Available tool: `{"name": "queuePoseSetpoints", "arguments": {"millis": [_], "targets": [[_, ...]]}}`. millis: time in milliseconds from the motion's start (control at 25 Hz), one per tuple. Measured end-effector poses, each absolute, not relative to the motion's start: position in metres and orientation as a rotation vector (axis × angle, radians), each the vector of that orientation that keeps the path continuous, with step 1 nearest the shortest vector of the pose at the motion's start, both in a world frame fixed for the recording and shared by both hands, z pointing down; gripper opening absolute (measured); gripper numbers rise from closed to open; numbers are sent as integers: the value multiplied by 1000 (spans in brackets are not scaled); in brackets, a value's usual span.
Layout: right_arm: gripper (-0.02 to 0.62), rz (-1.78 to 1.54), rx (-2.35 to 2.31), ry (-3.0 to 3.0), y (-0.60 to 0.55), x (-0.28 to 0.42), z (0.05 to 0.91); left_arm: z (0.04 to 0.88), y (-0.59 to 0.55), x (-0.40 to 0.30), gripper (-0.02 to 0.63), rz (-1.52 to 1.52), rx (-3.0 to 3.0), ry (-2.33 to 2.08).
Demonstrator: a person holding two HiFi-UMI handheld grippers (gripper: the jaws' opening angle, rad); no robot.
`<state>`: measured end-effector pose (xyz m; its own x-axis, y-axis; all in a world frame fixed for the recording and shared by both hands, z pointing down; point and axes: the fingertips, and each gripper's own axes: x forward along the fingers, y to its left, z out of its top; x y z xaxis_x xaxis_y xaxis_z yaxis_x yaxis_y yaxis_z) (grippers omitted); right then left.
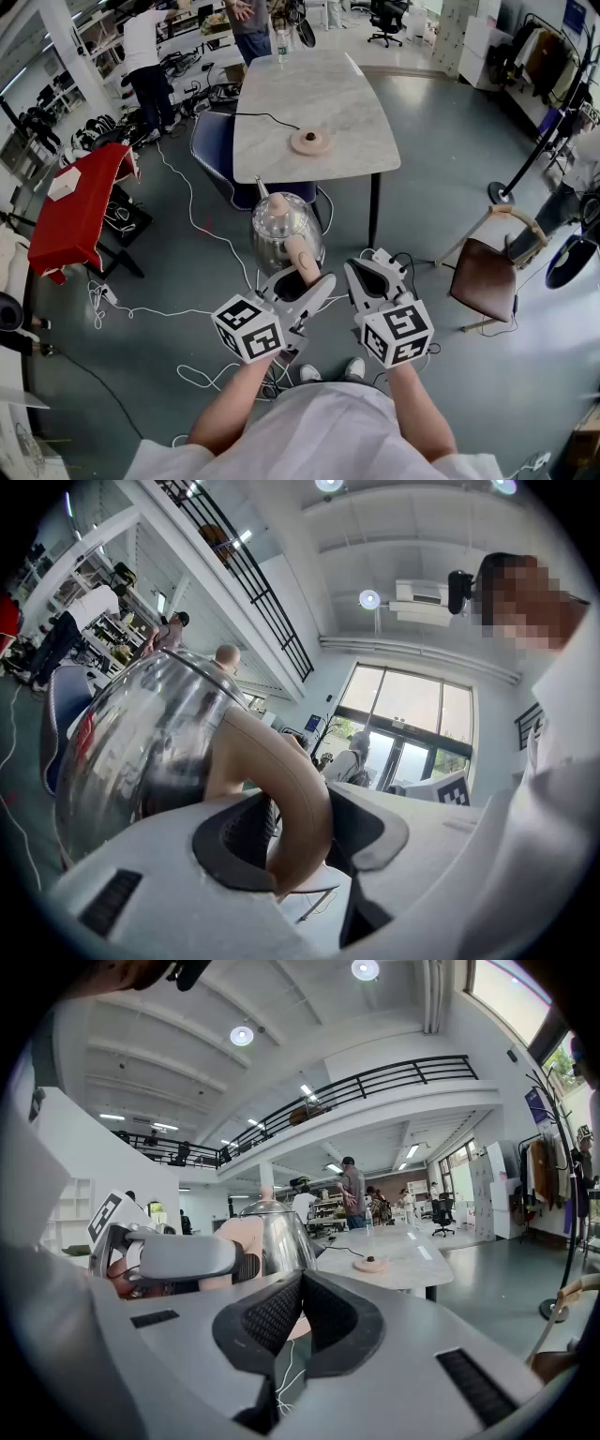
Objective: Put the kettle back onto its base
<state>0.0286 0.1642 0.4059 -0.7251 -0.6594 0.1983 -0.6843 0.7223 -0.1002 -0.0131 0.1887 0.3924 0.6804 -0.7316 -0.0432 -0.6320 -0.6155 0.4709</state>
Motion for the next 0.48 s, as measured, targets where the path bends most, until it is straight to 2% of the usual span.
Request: {"name": "queuePoseSetpoints", "arguments": {"millis": [480], "targets": [[5,262,1092,-2758,163,6,412,398,183,-34,172,-327,2478,-1015]]}}
